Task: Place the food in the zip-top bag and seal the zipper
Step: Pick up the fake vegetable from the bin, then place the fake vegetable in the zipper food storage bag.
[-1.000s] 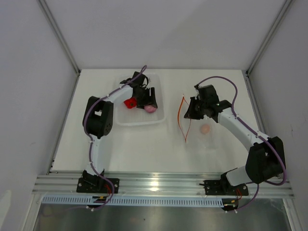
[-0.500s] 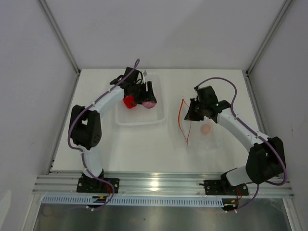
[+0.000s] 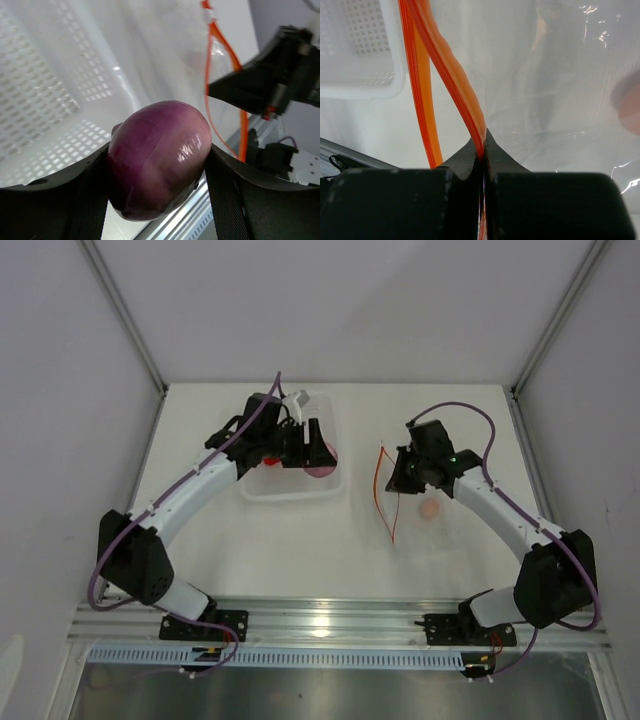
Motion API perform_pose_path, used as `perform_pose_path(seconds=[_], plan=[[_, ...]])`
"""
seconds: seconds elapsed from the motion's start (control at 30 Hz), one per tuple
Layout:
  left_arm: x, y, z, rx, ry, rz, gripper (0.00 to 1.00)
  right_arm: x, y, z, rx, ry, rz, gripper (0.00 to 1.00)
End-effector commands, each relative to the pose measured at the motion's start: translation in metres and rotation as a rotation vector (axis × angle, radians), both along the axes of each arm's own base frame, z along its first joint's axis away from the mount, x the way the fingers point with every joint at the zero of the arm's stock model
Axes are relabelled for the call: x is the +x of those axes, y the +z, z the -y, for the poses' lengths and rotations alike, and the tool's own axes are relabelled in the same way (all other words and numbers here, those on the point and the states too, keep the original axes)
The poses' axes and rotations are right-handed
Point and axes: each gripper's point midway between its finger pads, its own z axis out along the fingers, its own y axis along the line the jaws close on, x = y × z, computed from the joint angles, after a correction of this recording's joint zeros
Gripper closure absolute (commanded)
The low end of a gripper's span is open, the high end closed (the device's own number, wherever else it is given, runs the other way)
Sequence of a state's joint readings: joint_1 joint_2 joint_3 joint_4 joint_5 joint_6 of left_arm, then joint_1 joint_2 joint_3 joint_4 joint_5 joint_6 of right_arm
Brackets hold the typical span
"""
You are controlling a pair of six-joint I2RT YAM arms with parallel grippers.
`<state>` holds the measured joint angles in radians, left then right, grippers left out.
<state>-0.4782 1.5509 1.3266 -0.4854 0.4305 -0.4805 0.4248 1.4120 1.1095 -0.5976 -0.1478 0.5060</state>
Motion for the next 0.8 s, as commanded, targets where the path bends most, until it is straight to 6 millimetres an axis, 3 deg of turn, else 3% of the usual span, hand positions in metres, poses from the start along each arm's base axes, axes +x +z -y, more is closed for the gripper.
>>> perform_pose_path(seconds=[0.0, 0.23, 0.33, 0.47, 0.77], plan=[[-0.029, 0.043, 0.019, -0.132, -0.081, 0.095, 0.99, -0.005, 0.013, 0.001, 0.01, -0.026, 0.03, 1.0], [-0.099, 0.097, 0.062, -0.375, -0.312, 0.189, 0.99, -0.018, 0.023, -0.006, 0.042, -0.019, 0.029, 1.0], [-0.111, 0.114, 0.078, -0.459, -0.365, 0.241, 0.99, -0.024, 0.031, -0.012, 0.062, -0.007, 0.037, 1.0], [-0.114, 0.105, 0.098, -0.442, -0.375, 0.213, 0.99, -0.032, 0.044, -0.023, 0.124, 0.012, 0.044, 1.0], [-0.1, 0.078, 0.125, -0.511, -0.341, 0.094, 0.99, -0.039, 0.061, -0.038, 0.196, 0.031, 0.058, 1.0]])
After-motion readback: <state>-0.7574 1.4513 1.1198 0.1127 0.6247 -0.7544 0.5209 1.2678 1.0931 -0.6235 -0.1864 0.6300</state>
